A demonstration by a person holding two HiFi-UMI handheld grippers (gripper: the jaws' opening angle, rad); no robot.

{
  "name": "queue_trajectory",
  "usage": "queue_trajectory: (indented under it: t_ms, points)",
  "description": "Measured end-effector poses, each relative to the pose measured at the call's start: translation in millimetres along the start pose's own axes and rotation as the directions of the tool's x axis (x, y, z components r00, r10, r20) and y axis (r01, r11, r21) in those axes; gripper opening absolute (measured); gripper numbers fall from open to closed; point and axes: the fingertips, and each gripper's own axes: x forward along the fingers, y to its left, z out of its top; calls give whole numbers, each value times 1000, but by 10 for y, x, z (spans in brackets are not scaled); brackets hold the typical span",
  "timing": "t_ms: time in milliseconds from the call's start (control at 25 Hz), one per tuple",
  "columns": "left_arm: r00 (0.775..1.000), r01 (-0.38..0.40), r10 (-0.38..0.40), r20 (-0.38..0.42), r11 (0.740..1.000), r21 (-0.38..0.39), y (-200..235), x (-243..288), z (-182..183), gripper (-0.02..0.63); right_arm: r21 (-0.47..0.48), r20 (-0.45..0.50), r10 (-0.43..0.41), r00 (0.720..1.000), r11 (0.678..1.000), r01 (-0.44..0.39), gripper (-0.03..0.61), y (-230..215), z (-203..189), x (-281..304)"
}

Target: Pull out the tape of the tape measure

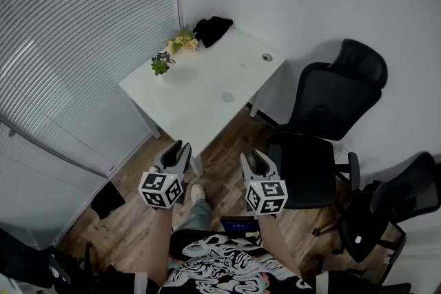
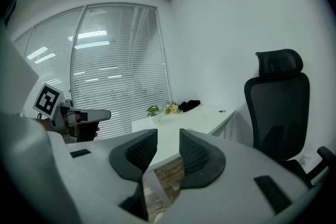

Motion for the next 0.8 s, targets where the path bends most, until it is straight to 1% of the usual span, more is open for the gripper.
queue_trajectory:
  t_ms: [240,480,640,800]
  points:
    - [997,33,-34,-68,999,-5,403,801,65,103,35,-58,-43,997,998,45,138,-335,99,773]
    - [992,75,-76,-99,997,-19,850,1535,178,103,56,-104,-75,992,995,81,155,-540,181,1496]
    - [989,98,-100,-113,995,-27,1104,1877,228,103,56,-126,-98,987,993,106,164,-621,225,1878]
    - [985,125,-128,-118,992,-31,1279,2162,287,103,40,-130,-127,983,990,134,177,-762,290,2141]
